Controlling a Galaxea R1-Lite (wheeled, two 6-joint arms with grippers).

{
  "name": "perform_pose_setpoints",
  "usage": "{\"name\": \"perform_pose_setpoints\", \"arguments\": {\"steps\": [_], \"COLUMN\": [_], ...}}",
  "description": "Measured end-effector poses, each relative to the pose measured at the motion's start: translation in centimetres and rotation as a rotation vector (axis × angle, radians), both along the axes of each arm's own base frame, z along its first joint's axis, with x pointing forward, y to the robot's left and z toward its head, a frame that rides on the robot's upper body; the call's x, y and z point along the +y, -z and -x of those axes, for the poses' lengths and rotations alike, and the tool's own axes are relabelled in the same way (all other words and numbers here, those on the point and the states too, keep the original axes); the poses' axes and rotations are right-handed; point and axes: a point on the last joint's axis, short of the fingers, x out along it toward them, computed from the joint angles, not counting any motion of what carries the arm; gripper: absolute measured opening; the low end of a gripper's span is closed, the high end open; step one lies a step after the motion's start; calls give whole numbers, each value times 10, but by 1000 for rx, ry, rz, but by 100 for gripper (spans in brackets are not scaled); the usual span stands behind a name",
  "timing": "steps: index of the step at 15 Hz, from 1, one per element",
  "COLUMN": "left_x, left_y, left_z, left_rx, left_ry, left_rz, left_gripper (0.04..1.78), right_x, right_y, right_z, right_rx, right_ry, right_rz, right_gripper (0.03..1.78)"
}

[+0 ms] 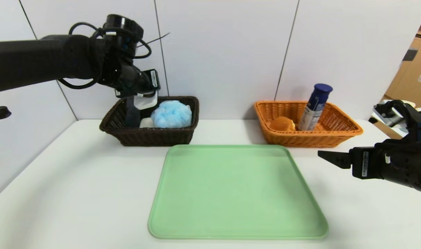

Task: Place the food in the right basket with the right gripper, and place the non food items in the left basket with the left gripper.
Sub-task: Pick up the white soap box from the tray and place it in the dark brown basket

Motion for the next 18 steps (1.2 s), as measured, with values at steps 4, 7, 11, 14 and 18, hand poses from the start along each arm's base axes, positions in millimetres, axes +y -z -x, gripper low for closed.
{"name": "perform_pose_setpoints", "arguments": {"steps": [4, 7, 11, 14, 18], "left_x": [25, 30, 32, 31, 32], "left_y": [31, 50, 65, 72, 70], "left_z": [-35, -50, -60, -64, -65], "left_rx": [25, 42, 69, 77, 64], "left_ry": [-59, -66, -71, -73, -73], "left_rz": [-32, -60, -72, -74, -75], "left_gripper": [101, 101, 101, 120, 140], "right_x": [-2, -3, -4, -4, -5], "right_y": [-2, -4, -3, -3, -4], "right_z": [-8, -13, -15, -15, -14], "right_rx": [-46, -84, -88, -88, -92], "right_ry": [21, 30, 36, 38, 38], "right_rz": [-14, -22, -25, -24, -26], "right_gripper": [171, 171, 171, 171, 171]}}
